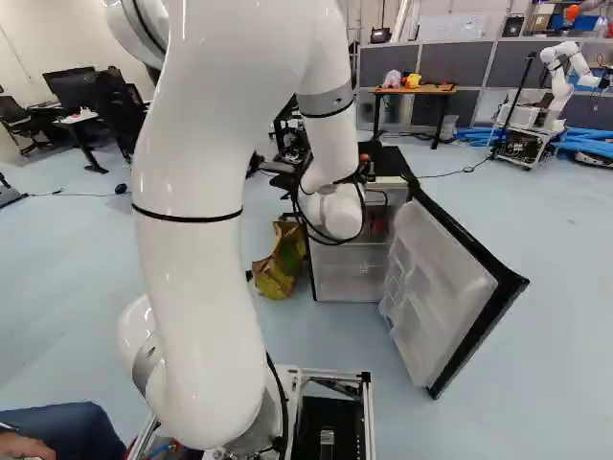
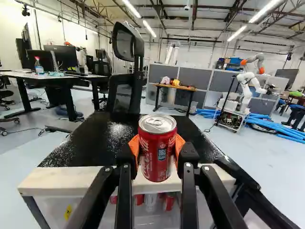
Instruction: Grab a drink from the fridge
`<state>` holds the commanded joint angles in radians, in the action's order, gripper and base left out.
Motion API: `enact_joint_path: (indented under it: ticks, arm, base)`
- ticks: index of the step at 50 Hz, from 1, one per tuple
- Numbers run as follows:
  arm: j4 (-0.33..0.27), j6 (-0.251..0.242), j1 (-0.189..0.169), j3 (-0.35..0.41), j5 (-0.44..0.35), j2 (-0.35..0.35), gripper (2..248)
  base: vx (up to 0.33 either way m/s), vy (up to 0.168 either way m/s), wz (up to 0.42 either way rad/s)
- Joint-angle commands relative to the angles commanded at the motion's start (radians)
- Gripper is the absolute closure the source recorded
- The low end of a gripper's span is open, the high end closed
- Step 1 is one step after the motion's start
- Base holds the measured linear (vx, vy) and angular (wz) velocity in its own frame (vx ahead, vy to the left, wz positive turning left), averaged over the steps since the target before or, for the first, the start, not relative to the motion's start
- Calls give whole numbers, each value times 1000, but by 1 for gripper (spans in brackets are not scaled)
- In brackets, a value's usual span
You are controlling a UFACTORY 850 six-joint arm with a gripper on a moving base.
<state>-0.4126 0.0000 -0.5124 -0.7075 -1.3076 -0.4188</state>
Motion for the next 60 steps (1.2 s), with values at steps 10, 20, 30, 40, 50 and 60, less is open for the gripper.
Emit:
enact_joint_path:
  ticks: [10,20,30,40,50,60]
  arm:
    - [0,0,12,-42,24,-11,156]
    - [0,0,23,-86,71,-24,156]
    - [0,0,33,-129,130,-37,156]
    - [0,0,42,-173,192,-50,156]
    - [0,0,51,-217,256,-64,156]
    - [0,0,60,-260,319,-78,156]
  base:
    - [0,0,0]
    - [0,0,0]
    - [0,0,0]
    - [0,0,0]
    - [0,0,0]
    - [0,0,0]
